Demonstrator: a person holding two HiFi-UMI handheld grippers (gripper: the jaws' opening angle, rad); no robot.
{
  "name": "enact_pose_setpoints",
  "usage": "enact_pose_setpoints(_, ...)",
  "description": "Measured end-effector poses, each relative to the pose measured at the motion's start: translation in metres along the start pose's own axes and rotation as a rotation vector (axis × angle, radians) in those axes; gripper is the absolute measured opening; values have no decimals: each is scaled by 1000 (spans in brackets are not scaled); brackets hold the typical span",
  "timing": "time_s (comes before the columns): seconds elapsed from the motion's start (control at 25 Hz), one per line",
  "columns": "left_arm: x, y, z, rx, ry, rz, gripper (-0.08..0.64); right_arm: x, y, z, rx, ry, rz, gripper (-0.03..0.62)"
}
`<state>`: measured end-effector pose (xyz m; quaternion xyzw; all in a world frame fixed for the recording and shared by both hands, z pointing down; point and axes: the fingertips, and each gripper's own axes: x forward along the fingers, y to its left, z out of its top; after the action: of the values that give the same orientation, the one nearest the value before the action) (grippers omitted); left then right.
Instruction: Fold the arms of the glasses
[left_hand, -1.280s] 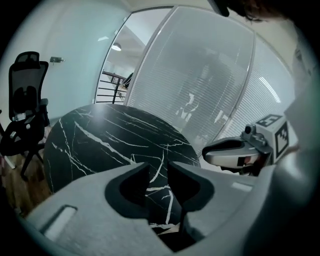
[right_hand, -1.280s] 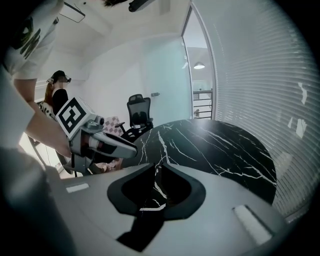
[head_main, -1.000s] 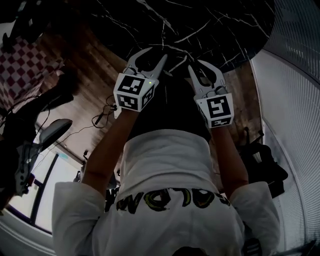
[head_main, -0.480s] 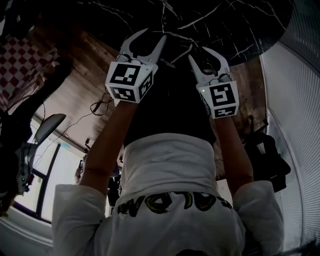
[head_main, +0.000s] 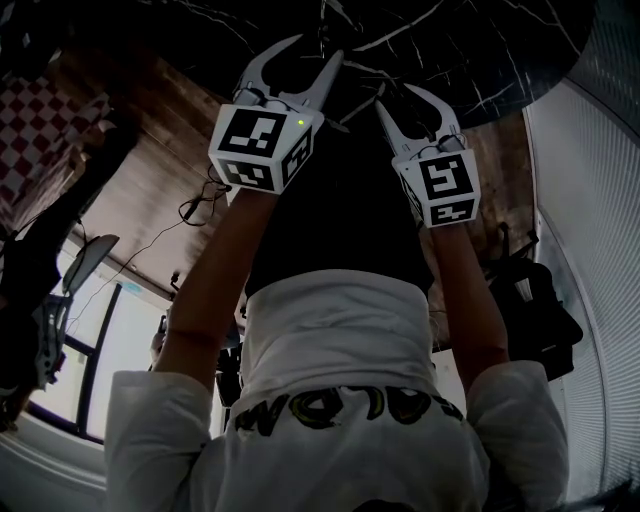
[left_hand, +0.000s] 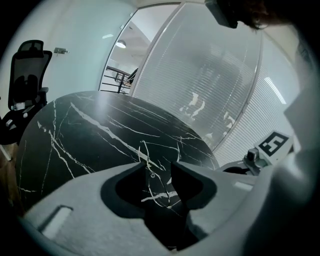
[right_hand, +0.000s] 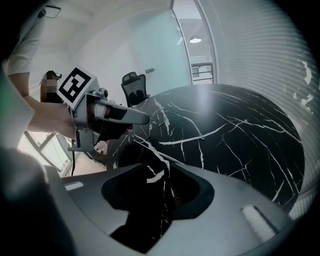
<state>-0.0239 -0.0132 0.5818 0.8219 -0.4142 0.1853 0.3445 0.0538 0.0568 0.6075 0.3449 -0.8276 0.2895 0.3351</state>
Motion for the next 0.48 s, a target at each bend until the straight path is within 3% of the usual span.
enact_pose_setpoints(0.48, 7, -2, -4, -22, 11, -19, 135, 9, -13, 3, 9, 14, -3, 170)
